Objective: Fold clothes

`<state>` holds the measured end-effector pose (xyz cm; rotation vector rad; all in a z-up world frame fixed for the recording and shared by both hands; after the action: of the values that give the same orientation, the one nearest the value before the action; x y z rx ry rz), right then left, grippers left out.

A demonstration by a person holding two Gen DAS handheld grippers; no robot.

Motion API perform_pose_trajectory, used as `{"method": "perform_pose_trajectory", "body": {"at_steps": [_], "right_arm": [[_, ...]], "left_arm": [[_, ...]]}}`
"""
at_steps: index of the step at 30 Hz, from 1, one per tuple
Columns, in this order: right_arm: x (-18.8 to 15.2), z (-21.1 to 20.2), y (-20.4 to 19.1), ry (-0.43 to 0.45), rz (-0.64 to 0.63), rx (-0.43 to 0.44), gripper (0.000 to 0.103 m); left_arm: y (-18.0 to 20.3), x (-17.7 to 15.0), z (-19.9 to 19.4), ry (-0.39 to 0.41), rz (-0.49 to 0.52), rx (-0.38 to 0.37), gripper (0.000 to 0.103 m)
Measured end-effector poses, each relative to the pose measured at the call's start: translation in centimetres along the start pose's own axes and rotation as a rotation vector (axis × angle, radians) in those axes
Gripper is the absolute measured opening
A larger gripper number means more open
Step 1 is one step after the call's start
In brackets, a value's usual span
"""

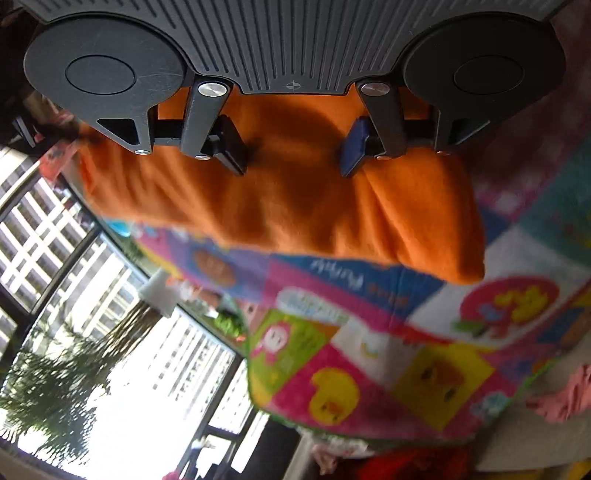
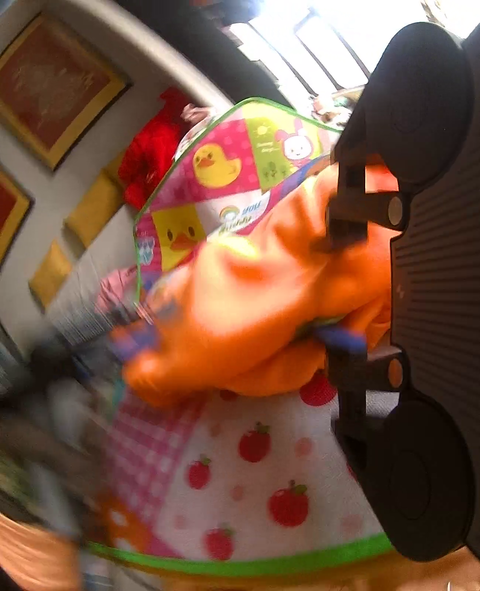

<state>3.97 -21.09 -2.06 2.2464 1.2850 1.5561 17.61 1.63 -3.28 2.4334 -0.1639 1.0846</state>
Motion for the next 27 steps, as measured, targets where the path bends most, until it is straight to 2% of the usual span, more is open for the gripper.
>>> {"method": "perform_pose_trajectory", "body": {"at_steps": [3, 5, 6, 9, 13, 15, 16, 19, 23, 24, 26, 27], "right_arm": [[1.3, -2.2, 2.5, 0.056, 0.158, 0.014, 0.081], [1.8, -2.4, 4.6, 0.085, 0.304, 0.022, 0.099], [1.9, -2.2, 5.6, 0.093, 0.387, 0.026, 0.102], [0.6, 0.5, 7.8, 0.044, 0.566, 0.003, 0.103], [-3.3, 5.6, 7.4, -0.163, 0.639, -0.047, 0.103], [-5.0, 6.5, 7.0, -0.193, 0.748, -0.031, 0.103], [-5.4, 6.5, 7.0, -0.189, 0.802, -0.033, 0.103], [-5.8, 5.9, 6.8, -0.198, 0.861, -0.048, 0.103], [-5.1, 4.6, 6.4, -0.189, 0.832, 0.044, 0.103], [-5.1, 3.7, 7.0, -0.145, 0.847, 0.028, 0.103], [-5.5, 2.1, 8.6, -0.071, 0.910, -0.067, 0.103], [-6.3, 2.0, 9.5, -0.070, 0.964, -0.092, 0.103]], "left_arm": [[-0.7, -0.8, 0.4, 0.008, -0.001, -0.005, 0.062], [-0.6, -0.7, 0.6, 0.004, -0.008, -0.006, 0.065], [-0.5, -0.7, 0.6, 0.004, -0.003, -0.003, 0.066], [0.0, -0.8, 0.4, 0.007, 0.012, 0.004, 0.069], [-0.1, -0.7, 0.2, 0.005, 0.008, 0.008, 0.070], [-0.1, -0.8, 0.2, 0.005, 0.009, 0.004, 0.071], [-0.1, -0.9, 0.3, 0.005, 0.010, 0.002, 0.072], [-0.1, -1.0, 0.3, 0.006, 0.011, -0.004, 0.075], [-0.1, -1.3, 0.2, 0.008, 0.008, -0.009, 0.082], [-0.1, -1.4, 0.2, 0.008, 0.007, -0.009, 0.082], [-0.2, -1.5, 0.0, 0.010, 0.003, -0.009, 0.082], [-0.2, -1.5, 0.0, 0.011, 0.000, -0.010, 0.083]]}}
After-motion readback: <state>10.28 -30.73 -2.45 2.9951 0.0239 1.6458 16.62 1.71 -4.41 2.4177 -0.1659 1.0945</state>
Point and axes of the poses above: each gripper's, at about its wrist camera, not at the fingertips, and z roughly the way its jaws point, y to its right, x to its top, the point moved 5 cm from there along z, roughly the way its jaws point, and after that the axes turned 3 degrees about y, right-handed, at the moved point
